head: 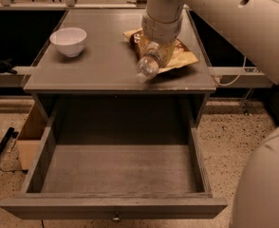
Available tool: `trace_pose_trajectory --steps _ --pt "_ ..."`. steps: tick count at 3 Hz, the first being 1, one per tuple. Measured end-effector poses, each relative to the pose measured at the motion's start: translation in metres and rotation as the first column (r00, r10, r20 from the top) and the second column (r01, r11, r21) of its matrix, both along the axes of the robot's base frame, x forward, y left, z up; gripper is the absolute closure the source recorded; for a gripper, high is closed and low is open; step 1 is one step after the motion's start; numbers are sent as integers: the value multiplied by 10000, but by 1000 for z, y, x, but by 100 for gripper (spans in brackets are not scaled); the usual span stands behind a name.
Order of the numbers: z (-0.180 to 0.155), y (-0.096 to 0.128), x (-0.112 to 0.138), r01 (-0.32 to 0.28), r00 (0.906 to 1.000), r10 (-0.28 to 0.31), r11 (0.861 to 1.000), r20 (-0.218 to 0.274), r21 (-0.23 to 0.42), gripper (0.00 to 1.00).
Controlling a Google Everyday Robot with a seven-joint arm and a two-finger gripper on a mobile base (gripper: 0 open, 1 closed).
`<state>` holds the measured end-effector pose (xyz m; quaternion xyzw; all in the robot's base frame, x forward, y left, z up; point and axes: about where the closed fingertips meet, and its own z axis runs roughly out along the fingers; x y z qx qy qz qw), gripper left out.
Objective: Place water bottle into top drawer
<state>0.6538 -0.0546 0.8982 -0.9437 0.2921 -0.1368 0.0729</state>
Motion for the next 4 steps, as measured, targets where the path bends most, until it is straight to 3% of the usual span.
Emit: trace_pose_trajectory --steps 1,2,4 --pt "-6 -4 -15 -127 9999 130 9957 -24 914 100" --pt "-10 -53 -61 884 9960 -890 9859 -19 1421 100" --pt "-14 -105 -119 1883 9821 -1878 9740 -155 1259 100"
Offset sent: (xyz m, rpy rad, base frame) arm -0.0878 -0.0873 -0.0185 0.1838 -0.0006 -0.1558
